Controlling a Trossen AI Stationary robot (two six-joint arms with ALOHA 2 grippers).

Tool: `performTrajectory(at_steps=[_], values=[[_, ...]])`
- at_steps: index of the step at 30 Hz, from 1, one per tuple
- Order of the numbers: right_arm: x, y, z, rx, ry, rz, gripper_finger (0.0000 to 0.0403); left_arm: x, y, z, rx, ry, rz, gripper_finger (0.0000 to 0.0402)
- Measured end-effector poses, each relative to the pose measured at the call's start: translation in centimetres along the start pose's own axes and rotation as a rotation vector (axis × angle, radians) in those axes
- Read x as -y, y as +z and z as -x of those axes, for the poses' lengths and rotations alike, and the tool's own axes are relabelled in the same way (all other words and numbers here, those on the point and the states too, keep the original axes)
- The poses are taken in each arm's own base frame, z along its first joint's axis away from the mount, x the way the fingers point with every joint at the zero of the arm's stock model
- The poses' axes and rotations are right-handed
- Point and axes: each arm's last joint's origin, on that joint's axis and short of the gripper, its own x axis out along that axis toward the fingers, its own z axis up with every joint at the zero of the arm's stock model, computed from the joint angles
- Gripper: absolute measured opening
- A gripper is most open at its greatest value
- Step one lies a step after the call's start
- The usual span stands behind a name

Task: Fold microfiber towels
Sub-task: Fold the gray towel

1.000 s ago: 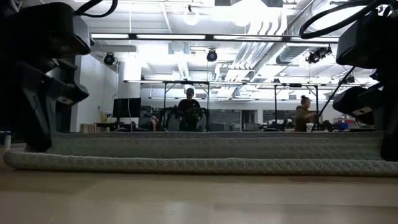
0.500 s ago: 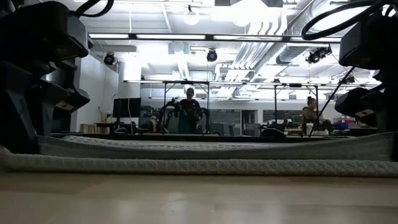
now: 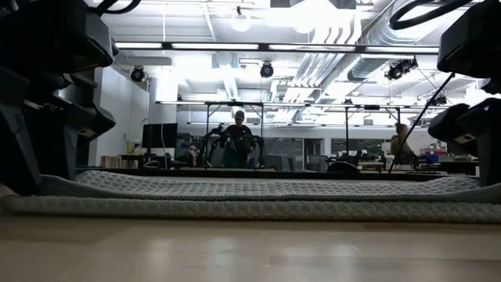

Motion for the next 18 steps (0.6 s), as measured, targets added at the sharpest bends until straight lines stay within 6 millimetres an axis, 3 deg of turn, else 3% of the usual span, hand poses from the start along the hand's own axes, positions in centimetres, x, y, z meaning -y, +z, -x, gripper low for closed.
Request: performTrajectory(at_steps=[18], values=[[-1.3,0.0,0.3,0.047,0.077,-0.025,0.0156,0.6,0.4,0.0,-0.007,-0.133,0.017,0.0129]])
